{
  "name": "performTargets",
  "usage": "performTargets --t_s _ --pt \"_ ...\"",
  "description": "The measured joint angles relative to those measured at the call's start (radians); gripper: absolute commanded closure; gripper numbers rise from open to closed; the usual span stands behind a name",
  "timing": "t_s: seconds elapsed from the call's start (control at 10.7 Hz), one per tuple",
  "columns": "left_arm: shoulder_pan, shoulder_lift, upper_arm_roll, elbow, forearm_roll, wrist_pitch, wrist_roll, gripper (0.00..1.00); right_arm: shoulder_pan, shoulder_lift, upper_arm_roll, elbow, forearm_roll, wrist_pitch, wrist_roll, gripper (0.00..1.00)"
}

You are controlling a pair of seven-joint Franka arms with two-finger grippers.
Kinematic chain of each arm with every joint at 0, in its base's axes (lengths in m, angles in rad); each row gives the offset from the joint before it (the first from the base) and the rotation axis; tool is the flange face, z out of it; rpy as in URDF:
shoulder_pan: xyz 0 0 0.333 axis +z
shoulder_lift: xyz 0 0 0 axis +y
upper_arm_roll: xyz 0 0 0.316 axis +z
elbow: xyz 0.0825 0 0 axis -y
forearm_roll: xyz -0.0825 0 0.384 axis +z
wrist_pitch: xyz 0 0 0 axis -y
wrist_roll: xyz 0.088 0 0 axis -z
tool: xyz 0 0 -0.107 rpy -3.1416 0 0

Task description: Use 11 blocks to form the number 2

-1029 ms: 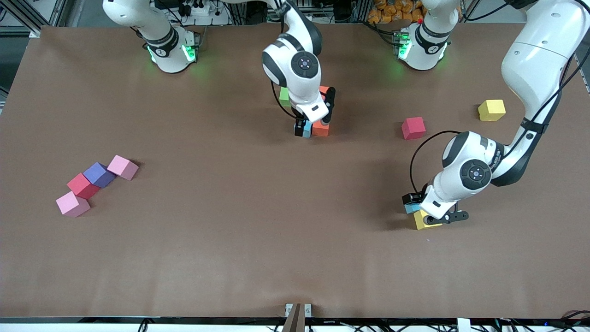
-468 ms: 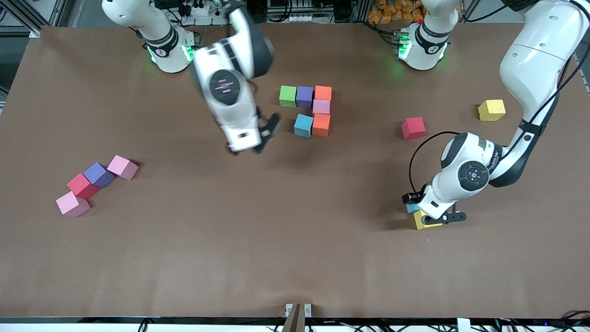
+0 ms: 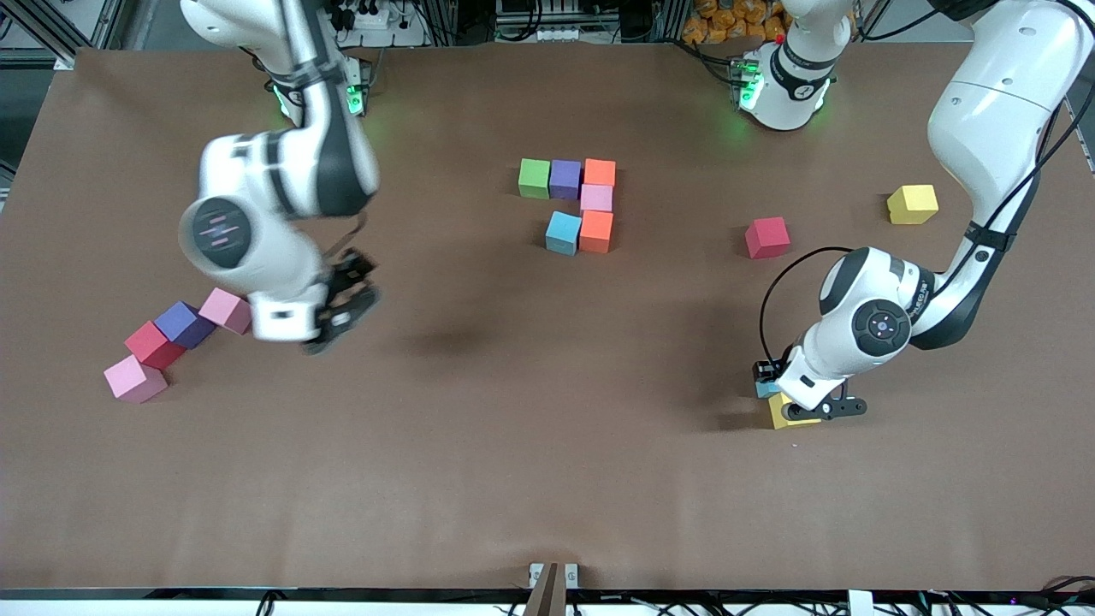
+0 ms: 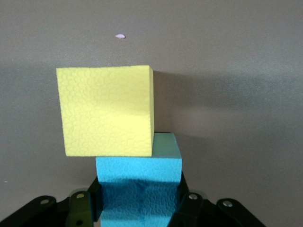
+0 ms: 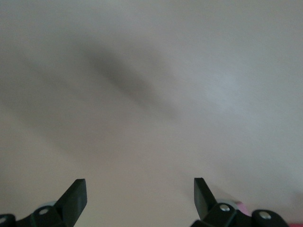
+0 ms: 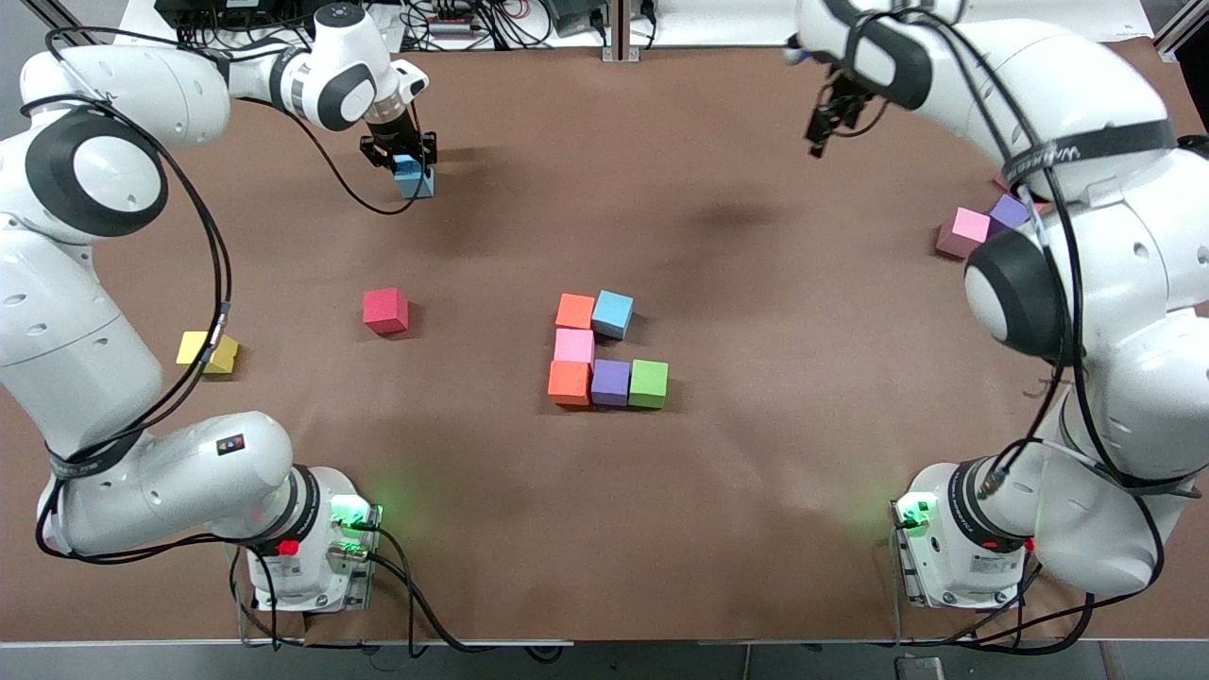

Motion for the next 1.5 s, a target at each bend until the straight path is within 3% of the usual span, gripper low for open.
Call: performTargets --t_s 0.19,0.47,0.84,1.03,1.31,1.5 --pt "-0.03 -0.004 -0.018 0.034 0.0 -0.073 0.004 1.0 -0.079 0.002 0.002 -0.004 -0.008 0.0 -0.177 0.0" --pt "-0.067 -0.016 -0.129 0.063 -0.013 -0.163 -0.001 1.0 -0.24 0.007 0.03 -0.043 -0.001 0.005 -0.451 0.0" --pt "-0.106 -0.024 -0.22 0.069 -0.197 -0.185 -0.065 1.0 -0.346 0.018 0.048 -0.196 0.005 0.207 -0.715 0.0" --pt "-0.156 -0.024 -0.248 0.071 -0.238 -0.185 -0.264 1.0 -0.382 0.035 0.078 -0.232 0.007 0.276 -0.762 0.0" --pt "-0.305 -0.024 -0.26 0.087 -0.277 -0.184 -0.694 1.0 -0.628 0.076 0.29 -0.238 0.016 0.361 -0.848 0.0" --pt "-0.367 -0.026 -0.277 0.091 -0.313 -0.18 -0.975 1.0 -0.693 0.112 0.326 -0.242 0.043 0.358 -0.865 0.0"
